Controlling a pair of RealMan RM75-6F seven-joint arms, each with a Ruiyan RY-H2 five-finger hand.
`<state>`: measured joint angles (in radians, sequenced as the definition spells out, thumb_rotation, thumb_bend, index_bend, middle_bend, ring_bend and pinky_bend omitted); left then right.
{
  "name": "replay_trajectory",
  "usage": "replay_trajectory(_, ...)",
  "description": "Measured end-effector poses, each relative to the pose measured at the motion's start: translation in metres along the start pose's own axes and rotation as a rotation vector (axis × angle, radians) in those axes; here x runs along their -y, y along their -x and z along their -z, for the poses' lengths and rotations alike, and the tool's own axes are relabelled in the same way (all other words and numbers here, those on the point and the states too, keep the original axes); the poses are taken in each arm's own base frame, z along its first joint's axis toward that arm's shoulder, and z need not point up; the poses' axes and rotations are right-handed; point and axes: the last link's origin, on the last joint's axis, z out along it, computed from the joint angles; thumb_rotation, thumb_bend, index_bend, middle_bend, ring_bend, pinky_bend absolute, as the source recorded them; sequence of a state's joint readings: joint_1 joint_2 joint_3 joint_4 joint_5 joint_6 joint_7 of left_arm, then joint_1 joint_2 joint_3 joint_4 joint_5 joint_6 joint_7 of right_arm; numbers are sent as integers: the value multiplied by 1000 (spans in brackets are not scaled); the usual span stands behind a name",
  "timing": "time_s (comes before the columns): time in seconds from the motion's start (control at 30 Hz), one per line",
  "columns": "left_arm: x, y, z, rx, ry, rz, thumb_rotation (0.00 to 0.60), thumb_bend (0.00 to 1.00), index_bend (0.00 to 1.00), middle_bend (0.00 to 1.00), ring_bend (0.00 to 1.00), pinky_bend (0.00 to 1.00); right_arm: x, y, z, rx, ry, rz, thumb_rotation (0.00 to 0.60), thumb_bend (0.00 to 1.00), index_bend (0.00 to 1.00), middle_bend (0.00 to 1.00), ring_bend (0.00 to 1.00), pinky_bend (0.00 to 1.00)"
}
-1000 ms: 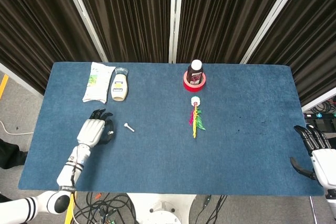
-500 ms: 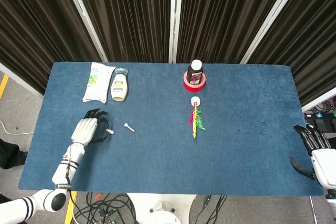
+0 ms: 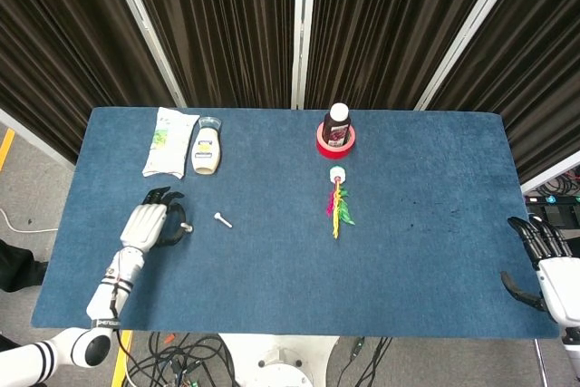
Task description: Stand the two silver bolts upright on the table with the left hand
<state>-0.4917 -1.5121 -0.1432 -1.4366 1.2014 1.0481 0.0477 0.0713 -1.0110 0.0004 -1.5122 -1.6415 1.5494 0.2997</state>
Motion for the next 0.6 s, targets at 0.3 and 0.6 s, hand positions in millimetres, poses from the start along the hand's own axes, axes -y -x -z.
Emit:
replay_trajectory(0.3,1,1,4,18,1,-25,600,401,389,188,35,0,1,0,0,-1,-3,0,600,246,39,99,0,0)
replay_trajectory(0.6,-16,-12,10,-13,79,-74,600,382,304,183,35,0,0,-1,1,-3,-2,1,600,246,40,99,0,0)
